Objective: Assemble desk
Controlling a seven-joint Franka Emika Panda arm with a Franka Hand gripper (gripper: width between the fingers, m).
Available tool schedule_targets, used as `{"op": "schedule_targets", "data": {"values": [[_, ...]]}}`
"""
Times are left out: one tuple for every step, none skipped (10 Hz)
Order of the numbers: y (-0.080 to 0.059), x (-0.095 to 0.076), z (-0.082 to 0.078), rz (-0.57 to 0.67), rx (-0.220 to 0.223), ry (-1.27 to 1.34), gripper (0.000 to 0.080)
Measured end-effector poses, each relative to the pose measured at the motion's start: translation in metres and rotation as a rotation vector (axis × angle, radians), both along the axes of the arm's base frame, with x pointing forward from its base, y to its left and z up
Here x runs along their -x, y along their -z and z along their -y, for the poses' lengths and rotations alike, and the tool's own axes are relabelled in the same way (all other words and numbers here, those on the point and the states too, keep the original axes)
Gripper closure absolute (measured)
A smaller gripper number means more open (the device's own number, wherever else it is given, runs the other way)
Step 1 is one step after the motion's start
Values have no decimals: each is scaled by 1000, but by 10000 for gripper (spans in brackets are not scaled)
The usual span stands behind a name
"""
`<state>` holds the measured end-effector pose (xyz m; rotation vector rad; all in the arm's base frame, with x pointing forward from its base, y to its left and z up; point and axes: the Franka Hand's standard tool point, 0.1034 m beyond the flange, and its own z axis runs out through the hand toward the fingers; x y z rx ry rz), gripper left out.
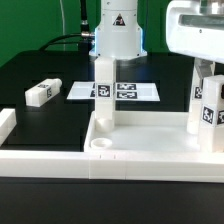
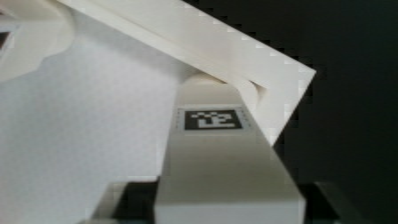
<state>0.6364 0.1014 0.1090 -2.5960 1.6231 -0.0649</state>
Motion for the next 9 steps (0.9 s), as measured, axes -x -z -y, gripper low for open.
{"op": "schedule_targets", "data": {"values": [[0, 0, 0, 1, 5, -56, 338], [0, 1, -1, -3, 6, -69, 217], [1, 3, -1, -17, 25, -178, 217], [1, 2, -2, -18, 32, -254, 160], [2, 3, -2, -14, 40, -368, 153], [2, 3, -3, -11, 43, -431, 151], [1, 2, -3, -7, 58, -549, 151], [0, 1, -3, -2, 65, -656, 151], [1, 1, -3, 2, 72, -758, 151]]}}
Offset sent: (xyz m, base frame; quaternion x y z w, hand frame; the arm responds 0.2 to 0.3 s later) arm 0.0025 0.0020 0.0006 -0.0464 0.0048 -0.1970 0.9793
